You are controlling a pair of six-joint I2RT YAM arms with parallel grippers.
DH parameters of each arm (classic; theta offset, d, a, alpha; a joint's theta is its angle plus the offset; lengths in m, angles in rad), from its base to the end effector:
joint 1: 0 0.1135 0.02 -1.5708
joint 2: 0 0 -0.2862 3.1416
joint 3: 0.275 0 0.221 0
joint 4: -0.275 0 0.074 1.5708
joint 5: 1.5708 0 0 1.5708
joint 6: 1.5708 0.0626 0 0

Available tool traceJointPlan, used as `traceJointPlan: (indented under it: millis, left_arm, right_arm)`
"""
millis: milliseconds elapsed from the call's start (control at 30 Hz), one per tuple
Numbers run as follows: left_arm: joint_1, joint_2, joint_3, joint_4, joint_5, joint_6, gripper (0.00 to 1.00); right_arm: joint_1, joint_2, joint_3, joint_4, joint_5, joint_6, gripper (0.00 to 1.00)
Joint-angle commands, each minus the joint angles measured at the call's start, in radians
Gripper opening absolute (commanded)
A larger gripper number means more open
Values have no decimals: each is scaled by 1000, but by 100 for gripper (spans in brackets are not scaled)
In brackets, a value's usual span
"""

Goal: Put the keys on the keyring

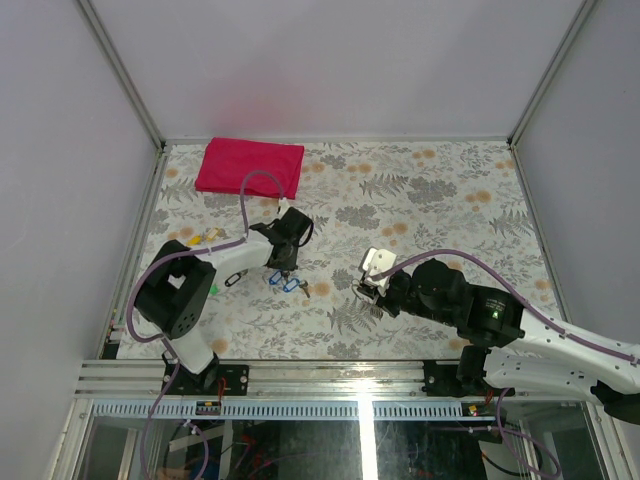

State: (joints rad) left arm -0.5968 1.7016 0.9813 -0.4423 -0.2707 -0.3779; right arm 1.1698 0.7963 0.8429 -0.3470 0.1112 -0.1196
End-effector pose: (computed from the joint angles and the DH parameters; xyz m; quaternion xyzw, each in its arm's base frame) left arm 0.2659 -0.1604 0.1788 0.0788 0.9675 0.0227 0.2393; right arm 0.0687 0.1443 0.3476 -0.4566 0.6622 0.2583 0.5350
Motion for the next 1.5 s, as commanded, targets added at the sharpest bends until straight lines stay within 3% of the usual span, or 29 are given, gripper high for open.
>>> traceJointPlan:
  millis: [0, 400, 600, 1033, 1267, 1467]
  left_arm:
    - [12, 12, 3, 47, -6, 16, 22]
    - [15, 9, -7, 32, 15, 14, 13]
    - [14, 5, -15, 24, 21, 13, 18]
    - [14, -24, -39, 21, 42, 2, 18]
    - [14, -25, -42, 16, 36, 6, 0]
    - [12, -79, -45, 24, 66, 35, 0]
  right_arm:
    - [6, 3, 11, 59, -12, 5, 1]
    - [7, 2, 11, 57, -15, 6, 1]
    - [5, 3, 12, 58, -15, 6, 1]
    - [6, 9, 8, 63, -19, 6, 1]
    - [7, 9, 8, 66, -17, 4, 1]
    - [6, -28, -16, 109, 2, -19, 1]
